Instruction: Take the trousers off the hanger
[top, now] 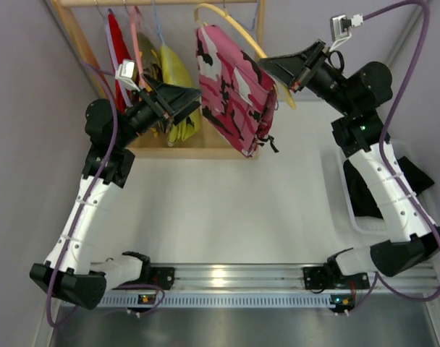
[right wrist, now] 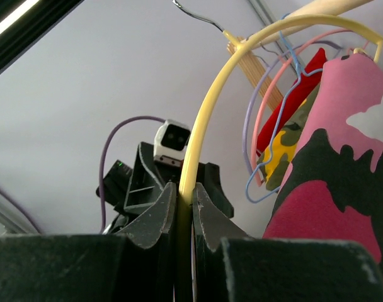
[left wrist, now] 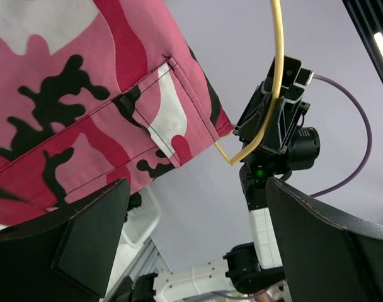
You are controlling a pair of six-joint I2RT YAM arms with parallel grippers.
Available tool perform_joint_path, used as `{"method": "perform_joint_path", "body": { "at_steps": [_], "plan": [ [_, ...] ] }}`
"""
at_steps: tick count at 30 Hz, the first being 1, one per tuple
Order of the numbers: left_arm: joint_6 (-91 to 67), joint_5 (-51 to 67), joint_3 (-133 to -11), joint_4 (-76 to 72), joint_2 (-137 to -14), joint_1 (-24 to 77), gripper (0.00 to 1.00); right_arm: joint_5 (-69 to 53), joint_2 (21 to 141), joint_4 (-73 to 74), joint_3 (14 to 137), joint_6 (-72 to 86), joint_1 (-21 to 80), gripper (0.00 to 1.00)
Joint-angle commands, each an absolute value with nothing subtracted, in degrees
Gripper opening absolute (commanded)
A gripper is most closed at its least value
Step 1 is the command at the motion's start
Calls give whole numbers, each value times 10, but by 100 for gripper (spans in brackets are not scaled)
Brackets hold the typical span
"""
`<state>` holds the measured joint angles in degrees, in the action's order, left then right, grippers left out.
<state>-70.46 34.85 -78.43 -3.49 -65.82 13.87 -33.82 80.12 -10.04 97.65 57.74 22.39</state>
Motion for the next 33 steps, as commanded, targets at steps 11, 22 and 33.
{"method": "perform_joint_path", "body": {
  "at_steps": [11, 22, 33],
  "plan": [
    [-729, 319, -888, -98, -756, 251, 91, -301, 697, -214, 872, 497, 294, 0],
    [-744, 302, -891, -98, -788, 265, 68, -281, 700, -218, 835, 495, 335, 0],
    [-754, 264, -915, -54, -822, 256, 49, -207, 706, -171, 804, 485, 369, 0]
  ]
}}
